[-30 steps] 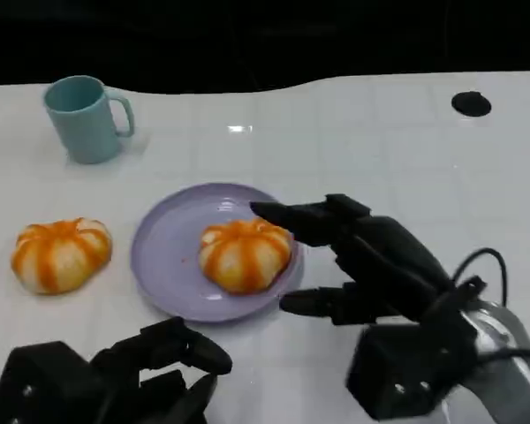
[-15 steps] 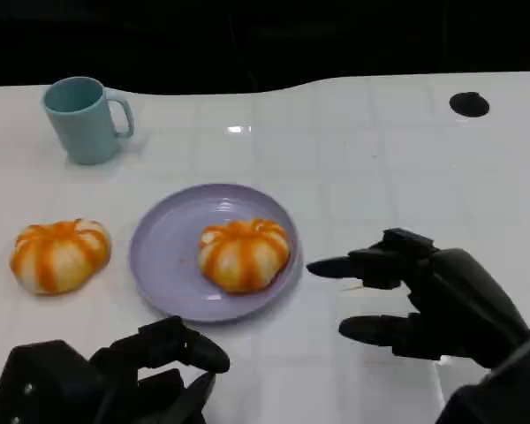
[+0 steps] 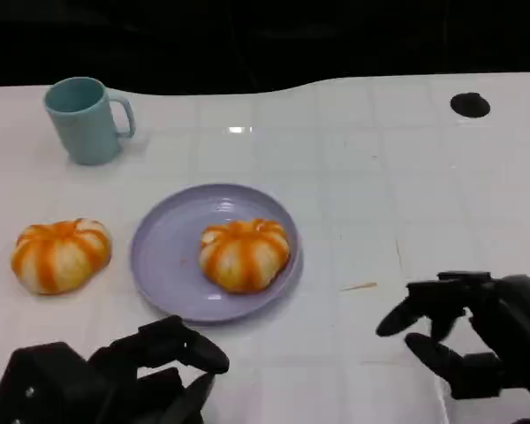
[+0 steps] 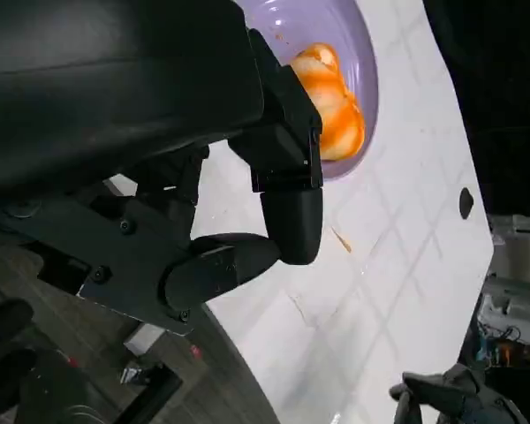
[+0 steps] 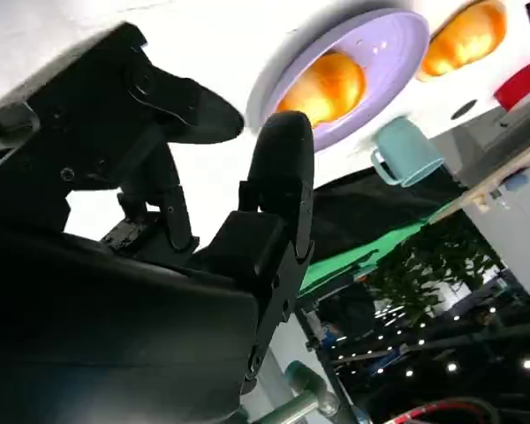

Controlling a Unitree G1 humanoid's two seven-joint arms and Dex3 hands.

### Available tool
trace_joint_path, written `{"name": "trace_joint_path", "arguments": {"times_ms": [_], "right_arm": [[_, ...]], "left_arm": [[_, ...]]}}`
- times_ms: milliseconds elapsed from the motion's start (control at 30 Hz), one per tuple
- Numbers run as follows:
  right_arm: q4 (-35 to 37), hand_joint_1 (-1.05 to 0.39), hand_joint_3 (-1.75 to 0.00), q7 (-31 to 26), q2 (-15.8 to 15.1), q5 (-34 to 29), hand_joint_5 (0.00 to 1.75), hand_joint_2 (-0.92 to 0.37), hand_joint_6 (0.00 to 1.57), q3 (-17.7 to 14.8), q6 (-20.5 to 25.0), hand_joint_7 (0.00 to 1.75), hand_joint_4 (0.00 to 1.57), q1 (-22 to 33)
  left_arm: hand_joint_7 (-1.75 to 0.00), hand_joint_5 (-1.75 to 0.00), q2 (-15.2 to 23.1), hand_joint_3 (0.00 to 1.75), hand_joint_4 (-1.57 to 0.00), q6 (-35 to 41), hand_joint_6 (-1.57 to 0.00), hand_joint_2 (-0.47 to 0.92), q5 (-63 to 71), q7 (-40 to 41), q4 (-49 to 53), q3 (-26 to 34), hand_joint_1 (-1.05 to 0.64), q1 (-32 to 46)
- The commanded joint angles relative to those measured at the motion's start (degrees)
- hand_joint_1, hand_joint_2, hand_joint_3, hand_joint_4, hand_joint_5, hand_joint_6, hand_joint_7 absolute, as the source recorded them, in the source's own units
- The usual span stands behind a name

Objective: Grasp the bread from the table and place it into the plate.

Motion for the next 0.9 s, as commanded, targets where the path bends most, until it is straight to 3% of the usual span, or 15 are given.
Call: {"name": "trace_joint_path", "arguments": {"times_ms": [33, 500, 900], "right_arm": [[-2.91, 0.01, -1.38, 1.92, -1.64, 1.31, 1.72, -0.25, 0.96, -1.68, 0.96, 1.03, 0.91, 2.12], [-4.59, -0.04, -1.42, -0.56, -1.04, -4.1, 1.74, -0.17, 0.95, -2.66, 2.14, 1.16, 0.97, 7.22], [-0.11, -0.02, -1.38, -4.21, -0.22, -7.06, 1.75, -0.17, 0.94, -1.18, 2.22, 1.21, 0.97, 6.1]], "left_arm": [[-1.33, -1.75, 0.96, 0.76, -0.67, -0.25, -0.63, 0.74, 0.51, -0.05, 0.33, 0.36, -0.31, -0.1], [-1.3, -1.75, 0.82, 0.75, -0.66, 0.8, -0.63, 0.74, -1.01, -0.28, 0.13, 1.5, -0.29, -0.33], [-1.28, -1.75, 1.11, 0.73, -0.66, -0.24, -0.63, 0.76, -1.31, -0.34, 1.1, 2.03, -0.26, -0.3]]}}
